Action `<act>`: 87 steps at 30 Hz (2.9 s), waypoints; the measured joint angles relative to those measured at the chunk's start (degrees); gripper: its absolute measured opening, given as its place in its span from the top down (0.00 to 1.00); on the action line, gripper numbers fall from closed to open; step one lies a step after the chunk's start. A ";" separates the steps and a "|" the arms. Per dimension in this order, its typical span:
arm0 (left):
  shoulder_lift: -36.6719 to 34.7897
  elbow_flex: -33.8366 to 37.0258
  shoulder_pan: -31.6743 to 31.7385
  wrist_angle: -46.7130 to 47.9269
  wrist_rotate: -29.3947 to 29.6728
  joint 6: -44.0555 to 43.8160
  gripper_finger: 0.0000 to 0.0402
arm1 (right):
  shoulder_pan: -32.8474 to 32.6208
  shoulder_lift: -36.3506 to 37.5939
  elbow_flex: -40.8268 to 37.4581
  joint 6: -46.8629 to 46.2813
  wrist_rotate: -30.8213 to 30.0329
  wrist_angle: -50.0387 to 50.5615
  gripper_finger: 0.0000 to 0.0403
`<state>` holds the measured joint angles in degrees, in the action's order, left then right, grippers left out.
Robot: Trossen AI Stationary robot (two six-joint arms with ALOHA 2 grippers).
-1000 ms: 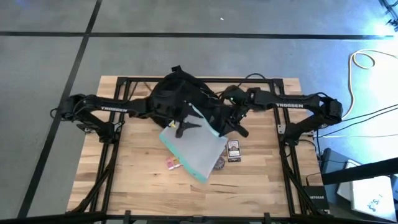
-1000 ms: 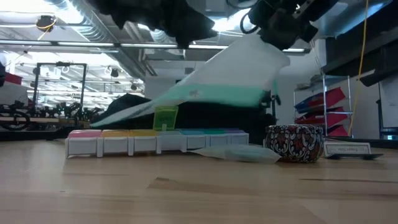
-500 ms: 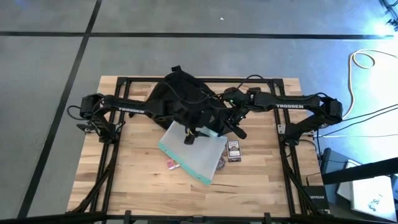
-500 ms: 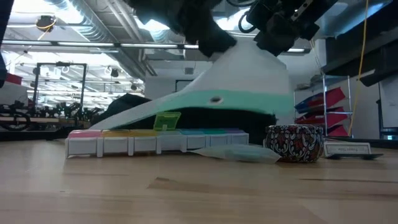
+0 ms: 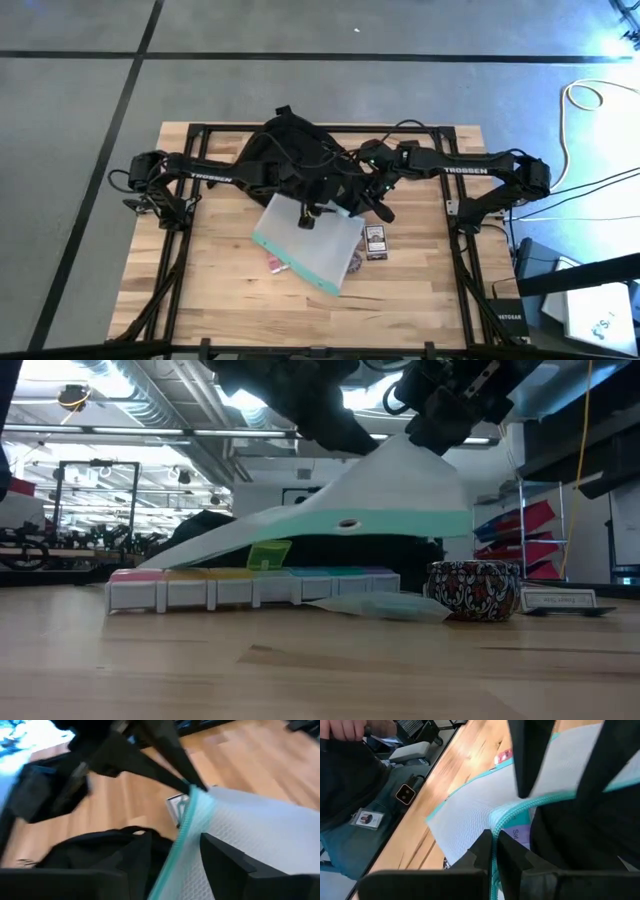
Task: Unpack backpack
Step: Put the scented candle into the blue zip bag
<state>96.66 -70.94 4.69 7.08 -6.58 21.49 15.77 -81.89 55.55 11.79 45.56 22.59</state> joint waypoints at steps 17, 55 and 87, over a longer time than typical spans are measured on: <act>-1.07 0.00 -1.27 -1.06 -1.82 1.50 0.79 | 0.00 0.00 0.00 0.00 -0.15 0.02 1.00; -1.07 0.00 -2.34 4.38 3.77 7.46 0.98 | 0.00 -0.02 0.00 0.00 -0.17 -0.15 1.00; -17.27 1.26 -0.55 30.88 11.02 -0.35 1.00 | -0.07 0.81 12.79 4.98 -24.08 14.49 0.59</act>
<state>79.40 -69.68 4.14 37.96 4.44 21.14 15.70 -81.08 68.34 16.77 21.47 37.08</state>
